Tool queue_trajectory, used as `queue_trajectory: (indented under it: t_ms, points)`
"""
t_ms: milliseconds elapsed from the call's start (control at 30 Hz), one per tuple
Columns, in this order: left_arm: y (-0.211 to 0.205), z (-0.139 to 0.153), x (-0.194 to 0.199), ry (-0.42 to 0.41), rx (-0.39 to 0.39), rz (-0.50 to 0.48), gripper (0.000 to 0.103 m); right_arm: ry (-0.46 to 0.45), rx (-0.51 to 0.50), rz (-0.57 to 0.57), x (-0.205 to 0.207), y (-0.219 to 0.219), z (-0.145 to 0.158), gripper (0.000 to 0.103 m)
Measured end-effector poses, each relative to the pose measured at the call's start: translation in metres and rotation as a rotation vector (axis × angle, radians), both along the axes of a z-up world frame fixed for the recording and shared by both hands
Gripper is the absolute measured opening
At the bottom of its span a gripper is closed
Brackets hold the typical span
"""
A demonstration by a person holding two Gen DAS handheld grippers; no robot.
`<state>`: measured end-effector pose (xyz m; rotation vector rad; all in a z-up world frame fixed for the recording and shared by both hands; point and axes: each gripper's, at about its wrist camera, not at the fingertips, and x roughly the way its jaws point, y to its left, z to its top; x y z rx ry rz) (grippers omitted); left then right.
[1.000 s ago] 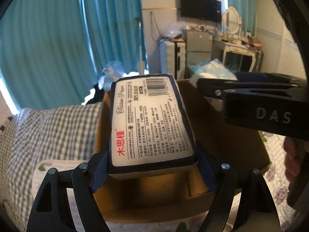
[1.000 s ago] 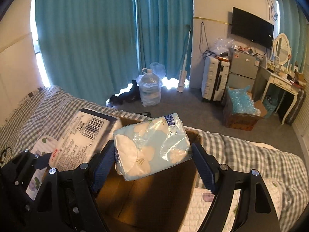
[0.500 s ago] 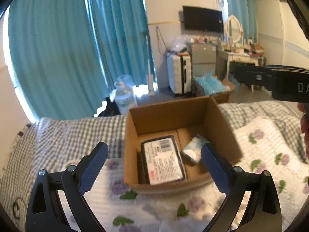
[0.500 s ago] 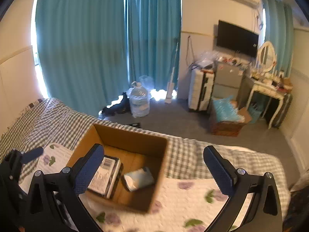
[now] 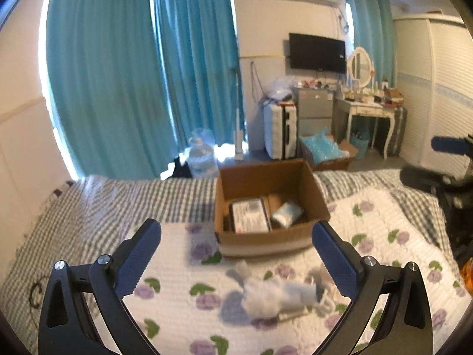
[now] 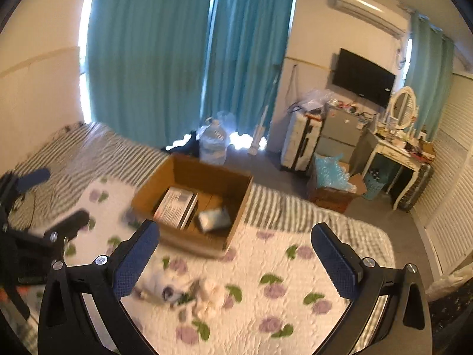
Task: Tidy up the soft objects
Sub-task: 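Grasp the white glove with left tool while right tool grasps white cloth, then lower both held items into the cardboard box and open both tools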
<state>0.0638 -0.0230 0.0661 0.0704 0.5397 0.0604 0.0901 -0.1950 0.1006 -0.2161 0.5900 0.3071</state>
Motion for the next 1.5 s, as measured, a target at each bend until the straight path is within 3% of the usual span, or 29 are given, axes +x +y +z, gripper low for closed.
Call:
queue_trajectory:
  t_ms: [133,300,400,600,667,733,800,933,967,1033,1133,1500]
  points:
    - [-0.005,-0.042,0.003,0.074,-0.01,-0.008,0.103,0.054,0.02,0.025,-0.005,-0.006,-0.046,0.103]
    - [-0.008,-0.108,0.021,0.193,-0.027,-0.018,0.103,0.129,0.031,0.005,0.017,-0.006,-0.109,0.103]
    - [-0.01,-0.137,0.028,0.204,0.018,0.016,0.103,0.169,0.052,-0.032,0.035,-0.007,-0.143,0.103]
    - [-0.004,-0.175,0.044,0.257,-0.035,-0.039,0.1,0.302,0.055,-0.064,0.065,-0.007,-0.195,0.103]
    - [-0.003,-0.179,0.047,0.26,-0.069,-0.078,0.089,0.316,0.024,-0.076,0.07,-0.004,-0.206,0.1]
    - [-0.004,-0.181,0.049,0.269,-0.089,-0.121,0.067,0.334,0.028,-0.074,0.073,-0.002,-0.212,0.093]
    - [-0.005,-0.18,0.049,0.274,-0.115,-0.161,0.058,0.361,0.051,-0.067,0.078,0.001,-0.219,0.089]
    - [-0.008,-0.175,0.046,0.266,-0.064,-0.174,0.038,0.411,0.048,-0.058,0.086,0.008,-0.23,0.059]
    - [-0.006,-0.173,0.045,0.267,-0.072,-0.177,0.037,0.42,0.048,-0.055,0.086,0.009,-0.234,0.044]
    - [0.0,-0.167,0.042,0.264,-0.098,-0.18,0.033,0.424,0.057,-0.06,0.085,0.009,-0.236,0.028]
    - [0.003,-0.158,0.037,0.251,-0.082,-0.17,0.031,0.389,0.068,-0.083,0.08,0.004,-0.23,0.013]
    - [0.01,-0.112,0.009,0.172,-0.076,-0.158,0.03,0.235,0.135,-0.097,0.042,-0.02,-0.168,0.008]
